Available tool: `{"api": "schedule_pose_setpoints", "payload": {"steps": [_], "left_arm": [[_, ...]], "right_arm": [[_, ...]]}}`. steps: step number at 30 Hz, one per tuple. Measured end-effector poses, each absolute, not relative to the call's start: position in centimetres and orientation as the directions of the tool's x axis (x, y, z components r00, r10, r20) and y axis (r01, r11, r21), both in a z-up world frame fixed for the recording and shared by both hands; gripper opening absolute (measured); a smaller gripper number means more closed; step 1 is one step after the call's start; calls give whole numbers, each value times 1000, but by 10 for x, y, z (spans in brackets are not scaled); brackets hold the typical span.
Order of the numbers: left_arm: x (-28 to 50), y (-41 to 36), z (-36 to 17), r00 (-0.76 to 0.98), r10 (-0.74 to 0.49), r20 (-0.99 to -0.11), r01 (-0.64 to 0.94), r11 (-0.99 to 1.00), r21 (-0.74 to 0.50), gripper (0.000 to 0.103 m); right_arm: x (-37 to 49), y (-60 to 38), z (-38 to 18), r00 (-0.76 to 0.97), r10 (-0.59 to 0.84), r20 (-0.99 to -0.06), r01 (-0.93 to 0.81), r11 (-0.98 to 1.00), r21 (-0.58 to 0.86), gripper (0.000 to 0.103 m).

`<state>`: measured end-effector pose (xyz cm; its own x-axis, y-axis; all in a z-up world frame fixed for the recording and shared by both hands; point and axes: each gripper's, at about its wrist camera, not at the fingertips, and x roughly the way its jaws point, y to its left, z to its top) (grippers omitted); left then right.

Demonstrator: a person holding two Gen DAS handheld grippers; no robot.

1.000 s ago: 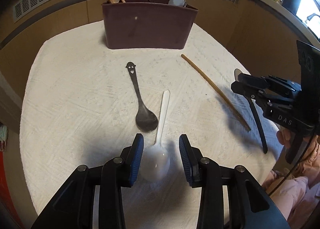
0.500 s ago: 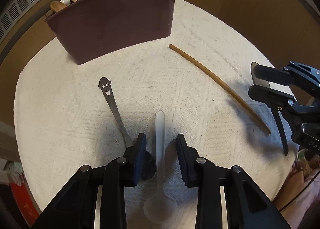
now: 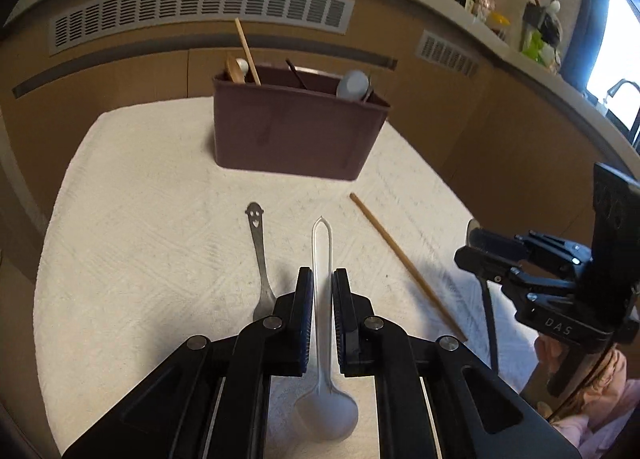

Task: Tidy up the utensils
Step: 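Carry the white spoon and dark spoon up over the caddy with both grippers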

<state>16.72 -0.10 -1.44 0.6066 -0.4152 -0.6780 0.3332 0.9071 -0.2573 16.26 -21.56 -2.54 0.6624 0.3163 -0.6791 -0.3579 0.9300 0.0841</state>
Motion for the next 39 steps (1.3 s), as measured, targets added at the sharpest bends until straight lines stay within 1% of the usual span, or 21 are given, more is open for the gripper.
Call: {"api": "schedule_pose_setpoints", "payload": {"steps": [3, 6, 10, 14, 16, 18, 20, 22, 24, 26, 28, 33, 36, 39], "left_arm": [[163, 1, 3, 657, -415, -629, 333, 909, -251, 10], [156, 5, 15, 683, -417, -600, 335, 908, -250, 10], [152, 10, 27, 735, -391, -554, 321, 920, -224, 10], [166, 7, 54, 786, -379, -489, 325, 925, -195, 10], [178, 5, 79, 830, -367, -419, 331, 930, -160, 10], [192, 5, 111, 874, -361, -326, 335, 932, -136, 10], [207, 6, 135, 896, -365, -255, 343, 931, -125, 10], [226, 8, 153, 913, -361, -193, 341, 931, -128, 10], [244, 10, 162, 915, -373, -154, 351, 924, -152, 10], [261, 14, 165, 913, -383, -140, 358, 917, -176, 10], [277, 17, 163, 912, -387, -135, 357, 912, -204, 10], [316, 21, 153, 917, -373, -145, 337, 915, -222, 10], [333, 21, 140, 919, -364, -150, 325, 917, -233, 10], [345, 15, 124, 932, -330, -150, 295, 931, -214, 10]], "right_arm": [[161, -217, -19, 668, 331, -667, -357, 928, 103, 29], [160, -216, -12, 679, 333, -654, -356, 929, 104, 29], [159, -215, -5, 691, 332, -643, -359, 929, 94, 29], [167, -214, 13, 705, 340, -622, -369, 925, 88, 29], [175, -215, 38, 739, 342, -580, -375, 925, 67, 29], [183, -215, 72, 798, 324, -508, -366, 931, 18, 29], [193, -213, 109, 853, 300, -427, -346, 938, -33, 29], [204, -212, 137, 881, 302, -363, -341, 939, -46, 29], [219, -211, 161, 901, 304, -311, -331, 943, -39, 28], [234, -207, 175, 913, 301, -276, -325, 944, -45, 28], [249, -203, 180, 915, 300, -271, -325, 944, -50, 28], [279, -193, 172, 905, 300, -302, -330, 943, -53, 28], [295, -190, 161, 893, 299, -337, -335, 941, -51, 28], [307, -188, 145, 879, 299, -372, -340, 939, -48, 28]]}}
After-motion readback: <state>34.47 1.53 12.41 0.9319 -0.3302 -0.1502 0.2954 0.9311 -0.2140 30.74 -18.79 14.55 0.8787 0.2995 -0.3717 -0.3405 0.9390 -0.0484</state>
